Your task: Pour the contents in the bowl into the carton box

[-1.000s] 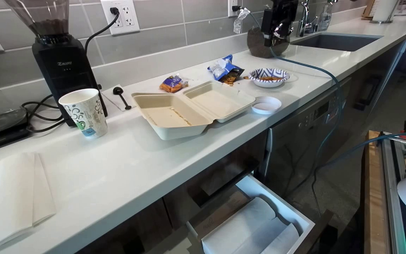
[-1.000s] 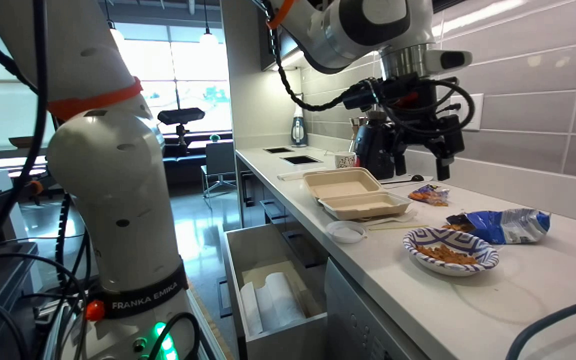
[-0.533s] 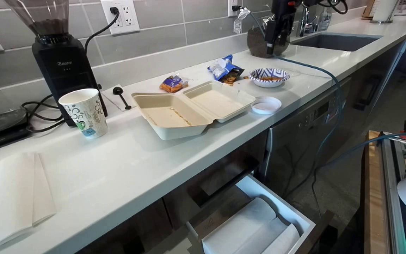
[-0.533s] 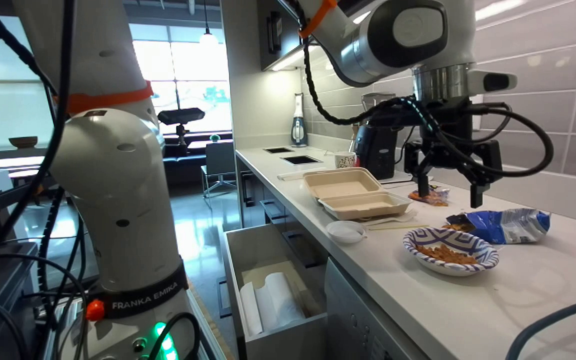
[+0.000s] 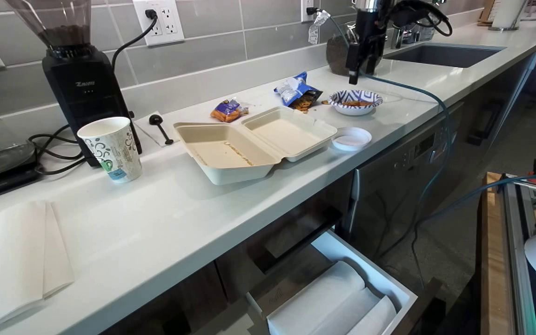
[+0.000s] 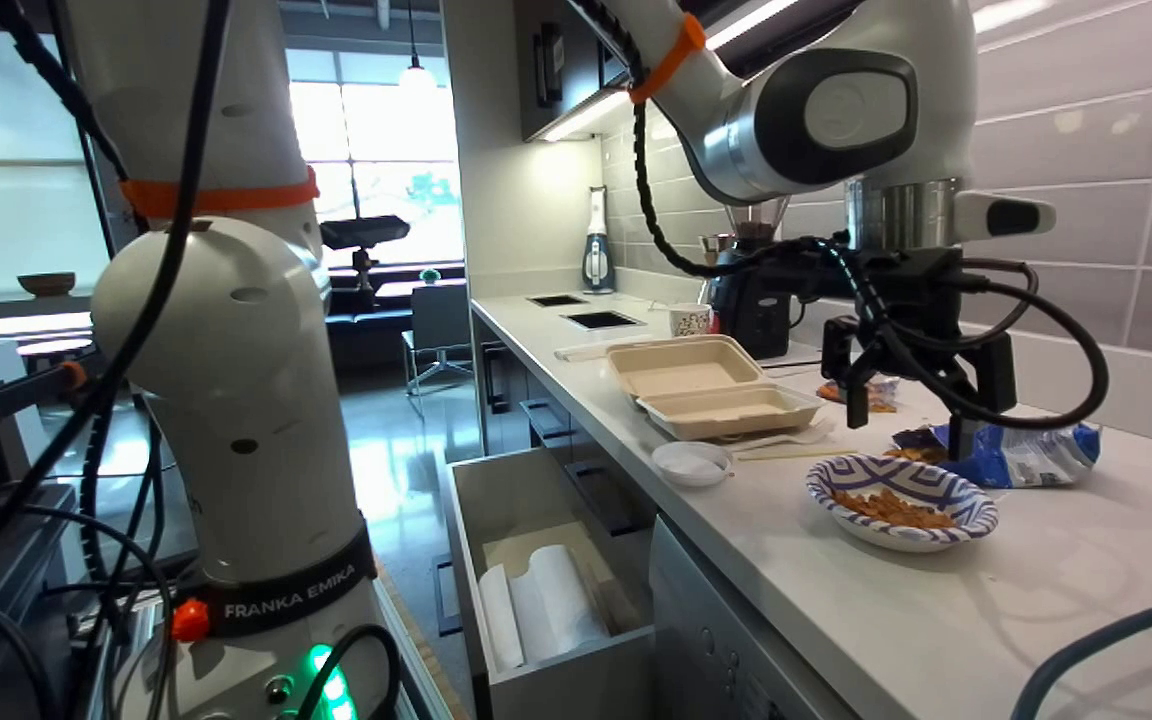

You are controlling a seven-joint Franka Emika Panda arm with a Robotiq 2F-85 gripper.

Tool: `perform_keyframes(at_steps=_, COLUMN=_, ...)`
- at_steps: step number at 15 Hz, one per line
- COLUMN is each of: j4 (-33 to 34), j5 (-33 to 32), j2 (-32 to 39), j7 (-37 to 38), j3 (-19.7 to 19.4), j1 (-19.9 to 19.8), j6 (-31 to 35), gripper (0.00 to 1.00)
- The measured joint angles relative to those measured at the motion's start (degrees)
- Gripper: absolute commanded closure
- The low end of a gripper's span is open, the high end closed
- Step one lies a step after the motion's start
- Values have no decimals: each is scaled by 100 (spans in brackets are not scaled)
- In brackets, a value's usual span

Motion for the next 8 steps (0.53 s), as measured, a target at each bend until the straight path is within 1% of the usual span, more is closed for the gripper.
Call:
perform_keyframes(at_steps=3, j4=32, j5=29, j2=59, j7=-8, j3=5, j1=-22, j6=0, gripper=0)
perform_keyframes(at_steps=8, j4=258, j5=376, j2=556, j7=-265, j3=-9, j1=-270, j6=186, gripper=0)
